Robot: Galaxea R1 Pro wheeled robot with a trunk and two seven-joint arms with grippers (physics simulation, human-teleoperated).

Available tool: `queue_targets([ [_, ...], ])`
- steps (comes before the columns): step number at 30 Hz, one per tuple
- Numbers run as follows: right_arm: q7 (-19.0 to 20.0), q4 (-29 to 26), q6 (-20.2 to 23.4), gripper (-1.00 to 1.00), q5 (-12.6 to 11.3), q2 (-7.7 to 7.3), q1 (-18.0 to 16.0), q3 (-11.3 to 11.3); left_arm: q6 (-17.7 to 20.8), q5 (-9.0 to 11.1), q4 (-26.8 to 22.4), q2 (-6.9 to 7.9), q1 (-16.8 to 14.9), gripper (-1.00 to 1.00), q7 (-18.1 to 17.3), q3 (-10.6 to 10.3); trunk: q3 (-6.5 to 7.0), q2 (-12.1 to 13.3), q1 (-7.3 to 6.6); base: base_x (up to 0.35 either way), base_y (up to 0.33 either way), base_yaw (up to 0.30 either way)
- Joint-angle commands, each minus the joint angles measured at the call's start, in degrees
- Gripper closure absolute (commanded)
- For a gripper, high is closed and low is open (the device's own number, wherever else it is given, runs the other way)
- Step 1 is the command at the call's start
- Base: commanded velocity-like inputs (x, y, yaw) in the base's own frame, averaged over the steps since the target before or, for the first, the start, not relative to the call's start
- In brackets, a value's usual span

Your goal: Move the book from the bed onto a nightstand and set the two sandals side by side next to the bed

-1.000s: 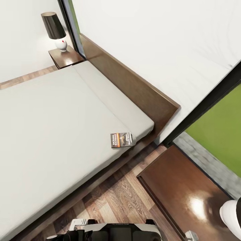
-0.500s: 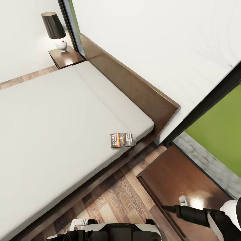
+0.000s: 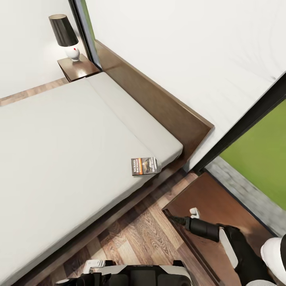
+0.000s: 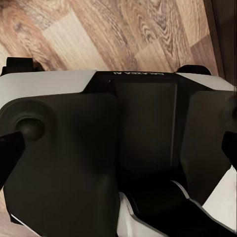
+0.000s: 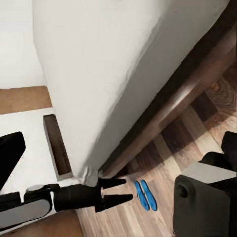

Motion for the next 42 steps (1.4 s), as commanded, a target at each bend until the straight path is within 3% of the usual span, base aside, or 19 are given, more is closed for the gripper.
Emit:
queue_targets([
  [1, -0.01, -0.81, 0.23, -1.00, -0.81, 1.40, -0.03, -0.04, -0.30, -0.60, 0.03, -0.31, -0.02, -1.00, -0.11, 0.42, -0.07, -0.08, 0.03, 0.000, 0.000, 0.000],
  [4, -2.10, -1.68, -0.02, -1.00, -1.93, 4.71, -0.06, -0.04, -0.32, -0.60, 0.03, -0.88, -0.02, -1.00, -0.10, 0.42, -0.07, -0.08, 0.03, 0.000, 0.000, 0.000],
  [7, -16.85, -1.99, -2.27, -1.00, -2.65, 8.02, -0.15, 0.01, -0.39, -0.60, 0.03, -1.11, -0.02, -1.00, -0.09, 0.49, -0.07, -0.08, 0.03, 0.000, 0.000, 0.000],
  [8, -19.27, -2.00, -3.29, -1.00, -2.68, 8.47, -0.16, 0.05, -0.39, -0.60, 0.03, -1.13, -0.02, -1.00, -0.09, 0.49, -0.07, -0.08, 0.03, 0.000, 0.000, 0.000],
  [9, -24.48, -2.01, -6.39, -1.00, -2.77, 9.19, -0.19, 0.13, -0.42, -0.60, 0.03, -1.13, -0.02, -1.00, -0.09, 0.50, -0.07, -0.08, 0.03, 0.000, 0.000, 0.000],
  [10, -26.87, -2.01, -8.12, -1.00, -2.80, 9.45, -0.18, 0.16, -0.44, -0.60, 0.03, -1.14, -0.02, -1.00, -0.09, 0.50, -0.07, -0.08, 0.03, 0.000, 0.000, 0.000],
  [11, -32.62, -2.02, -13.41, -1.00, -2.86, 9.98, -0.20, 0.25, -0.47, -0.60, 0.03, -1.15, -0.02, -1.00, -0.09, 0.50, -0.07, -0.08, 0.03, 0.000, 0.000, 0.000],
  [13, -37.50, -2.04, -20.34, -1.00, -3.28, 10.40, -0.22, 0.35, -0.61, -0.60, 0.03, -1.18, 0.26, -1.00, -0.09, 0.51, -0.07, -0.08, 0.03, 0.000, 0.000, 0.000],
  [17, -38.85, -2.09, -22.63, -1.00, -5.97, 10.52, -0.28, 0.38, -0.69, -0.60, 0.03, -1.18, 1.22, -1.00, -0.08, 0.48, -0.07, -0.08, 0.03, 0.000, 0.000, 0.000],
  [19, -39.09, -2.10, -23.08, -1.00, -8.84, 10.53, -0.34, 0.39, -0.73, -0.60, 0.03, -1.18, 1.47, -1.00, -0.09, 0.45, -0.07, -0.08, 0.03, 0.000, 0.000, 0.000],
  [21, -39.24, -2.11, -23.36, -1.00, -14.66, 10.55, -0.38, 0.39, -0.75, -0.61, 0.03, -1.19, 1.63, -1.00, -0.09, 0.43, -0.07, -0.08, 0.03, 0.000, 0.000, 0.000],
  [23, -39.31, -2.11, -23.48, -1.00, -23.20, 10.55, -0.45, 0.39, -0.76, -0.63, 0.03, -1.19, 1.69, -1.00, -0.09, 0.43, -0.07, -0.08, 0.03, 0.000, 0.000, 0.000],
  [25, -39.40, -2.09, -23.48, -1.00, -33.73, 10.52, -1.05, 0.40, -0.77, -0.62, 0.03, -1.19, 1.72, -1.00, -0.09, 0.42, -0.07, -0.08, 0.03, 0.000, 0.000, 0.000],
  [27, -39.43, -2.03, -23.39, -1.00, -43.52, 10.39, -3.75, 0.40, -0.77, -0.61, 0.03, -1.19, 1.73, -1.00, -0.09, 0.42, -0.07, -0.08, 0.03, 0.000, 0.000, 0.000],
  [28, -39.36, -1.91, -22.92, -1.00, -52.10, 10.03, -5.92, 0.38, -0.77, -0.60, 0.03, -1.19, 1.74, -1.00, -0.09, 0.42, -0.07, -0.08, 0.03, 0.000, 0.000, 0.000],
  [32, -38.89, -1.66, -22.54, -1.00, -57.71, 9.95, -6.77, 0.40, -0.77, -0.60, 0.03, -1.19, 1.79, -1.00, -0.09, 0.42, -0.07, -0.08, 0.03, 0.000, 0.000, 0.000],
  [35, -38.17, -1.54, -22.39, -1.00, -58.87, 9.91, -6.92, 0.50, -0.77, -0.60, 0.03, -1.19, 1.81, -1.00, -0.09, 0.42, -0.07, -0.08, 0.03, 0.000, 0.000, 0.000],
  [39, -32.34, 0.02, -21.42, -1.00, -59.00, 9.90, -6.98, 0.65, -0.70, -0.60, 0.03, -1.19, 1.82, -1.00, -0.09, 0.42, -0.07, -0.08, 0.03, 0.000, 0.000, 0.000],
  [42, -30.54, 1.72, -21.14, -1.00, -58.82, 9.93, -6.99, 0.69, -0.69, -0.60, 0.03, -1.19, 1.83, -1.00, -0.09, 0.42, -0.07, -0.08, 0.03, 0.000, 0.000, 0.000],
])
